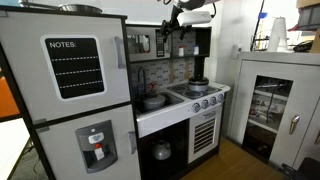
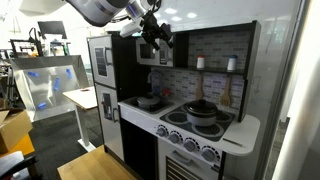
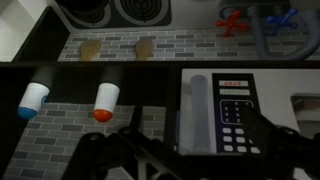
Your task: Open the microwave door
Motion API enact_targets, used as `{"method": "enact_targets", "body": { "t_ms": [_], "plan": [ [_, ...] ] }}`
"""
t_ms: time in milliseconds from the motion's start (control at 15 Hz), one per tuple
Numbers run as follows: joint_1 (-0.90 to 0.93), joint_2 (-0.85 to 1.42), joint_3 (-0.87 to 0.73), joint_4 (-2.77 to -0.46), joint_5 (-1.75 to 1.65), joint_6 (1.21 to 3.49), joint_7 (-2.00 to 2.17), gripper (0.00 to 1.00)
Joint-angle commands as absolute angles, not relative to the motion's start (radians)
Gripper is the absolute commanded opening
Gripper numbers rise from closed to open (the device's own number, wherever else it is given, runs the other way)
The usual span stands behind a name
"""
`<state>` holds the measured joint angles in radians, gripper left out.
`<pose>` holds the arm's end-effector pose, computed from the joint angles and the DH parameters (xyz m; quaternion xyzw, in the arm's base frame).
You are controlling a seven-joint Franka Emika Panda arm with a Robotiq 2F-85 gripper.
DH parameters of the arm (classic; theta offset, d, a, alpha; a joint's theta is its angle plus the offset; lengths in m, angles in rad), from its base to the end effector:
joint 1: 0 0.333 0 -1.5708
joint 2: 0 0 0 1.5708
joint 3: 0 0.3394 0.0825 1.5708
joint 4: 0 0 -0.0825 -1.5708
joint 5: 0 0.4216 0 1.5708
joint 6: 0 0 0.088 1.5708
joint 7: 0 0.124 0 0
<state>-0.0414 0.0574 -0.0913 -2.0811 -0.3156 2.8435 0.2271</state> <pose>0.6441 -0.0702 0.4706 0.9341 -0.0418 0.3450 0.0814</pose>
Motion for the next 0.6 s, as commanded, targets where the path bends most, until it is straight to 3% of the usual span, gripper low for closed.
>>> {"method": "enact_targets", "body": {
  "t_ms": [0,533],
  "plan": [
    [-0.045,0.05,-0.099,-2.104,-0.329,2.882,0.236,1.0],
    [-0.042,0.057,-0.1,-2.11,-0.331,2.915,0.238,1.0]
  ]
}}
